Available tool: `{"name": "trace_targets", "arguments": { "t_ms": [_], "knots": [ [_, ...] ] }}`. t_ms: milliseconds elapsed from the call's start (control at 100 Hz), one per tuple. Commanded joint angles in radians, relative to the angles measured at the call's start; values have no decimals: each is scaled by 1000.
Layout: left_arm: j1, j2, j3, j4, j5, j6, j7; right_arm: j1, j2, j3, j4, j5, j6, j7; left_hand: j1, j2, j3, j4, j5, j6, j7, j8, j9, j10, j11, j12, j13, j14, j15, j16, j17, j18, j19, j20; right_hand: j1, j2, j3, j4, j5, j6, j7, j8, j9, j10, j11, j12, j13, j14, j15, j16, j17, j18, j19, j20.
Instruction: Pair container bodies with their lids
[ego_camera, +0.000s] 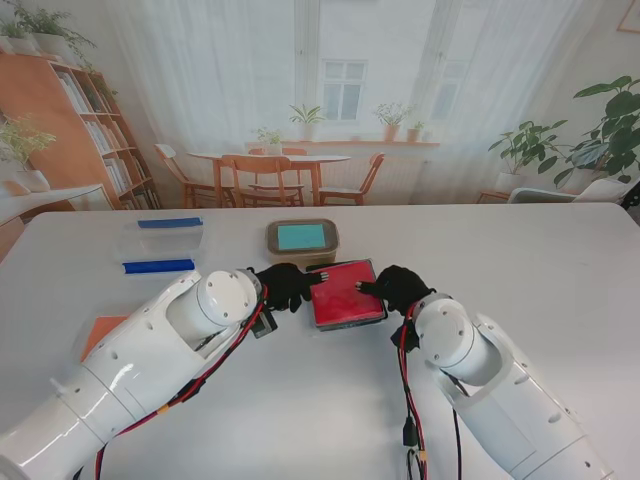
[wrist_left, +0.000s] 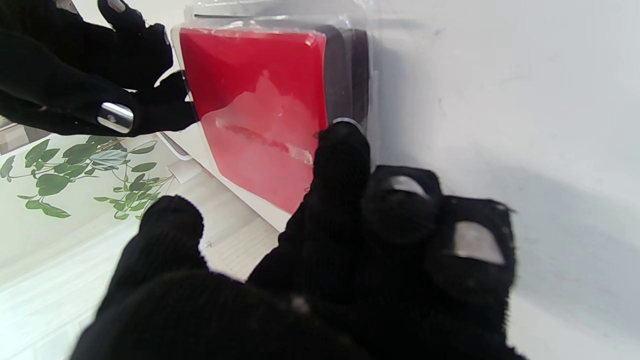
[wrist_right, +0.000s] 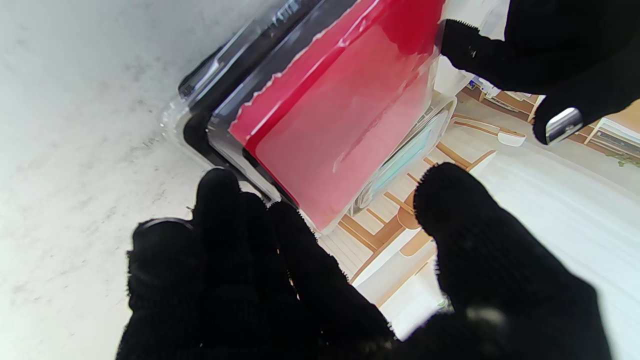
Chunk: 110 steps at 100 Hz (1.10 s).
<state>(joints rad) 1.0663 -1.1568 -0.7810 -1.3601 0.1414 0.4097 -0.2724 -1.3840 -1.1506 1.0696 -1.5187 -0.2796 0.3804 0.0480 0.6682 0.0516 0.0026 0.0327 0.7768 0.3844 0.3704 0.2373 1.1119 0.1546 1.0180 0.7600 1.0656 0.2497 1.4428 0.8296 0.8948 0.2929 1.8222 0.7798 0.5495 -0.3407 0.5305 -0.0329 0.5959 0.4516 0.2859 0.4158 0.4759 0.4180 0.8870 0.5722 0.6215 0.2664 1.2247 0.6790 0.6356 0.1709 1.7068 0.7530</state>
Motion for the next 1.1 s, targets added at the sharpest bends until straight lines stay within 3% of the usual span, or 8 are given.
{"name": "trace_targets", "arguments": {
  "t_ms": [0,660,1090],
  "knots": [
    [0,-10,-1,-4,-6,-7,1,6,-5,0,-10,7,-6,17,-13,-10,-17,8,23,-30,6,13,-5,-23,-4,-6,-2,97,38,0,59,-159,217,-1,-23,-8,10,21,7,-62,12,19,12,12,7,-9,13,65,19,15,36,-103,34,-7],
    [-20,-19,1,4,-21,-6,10,43,-7,-6,21,34,4,37,-14,-12,-17,8,23,-29,6,13,-6,-21,-4,-7,-2,97,38,-1,60,-158,218,-3,-22,-3,9,21,9,-59,15,15,17,15,5,-10,20,67,24,13,46,-108,45,-26],
    [-61,-33,40,50,-40,15,4,72,-11,-13,69,59,16,45,-12,-12,-16,8,19,-29,3,11,-9,-20,-6,-7,-5,98,37,-2,60,-158,218,-3,-24,-4,7,21,1,-63,10,11,7,12,3,-10,11,64,20,11,45,-108,47,-32]
  ]
}}
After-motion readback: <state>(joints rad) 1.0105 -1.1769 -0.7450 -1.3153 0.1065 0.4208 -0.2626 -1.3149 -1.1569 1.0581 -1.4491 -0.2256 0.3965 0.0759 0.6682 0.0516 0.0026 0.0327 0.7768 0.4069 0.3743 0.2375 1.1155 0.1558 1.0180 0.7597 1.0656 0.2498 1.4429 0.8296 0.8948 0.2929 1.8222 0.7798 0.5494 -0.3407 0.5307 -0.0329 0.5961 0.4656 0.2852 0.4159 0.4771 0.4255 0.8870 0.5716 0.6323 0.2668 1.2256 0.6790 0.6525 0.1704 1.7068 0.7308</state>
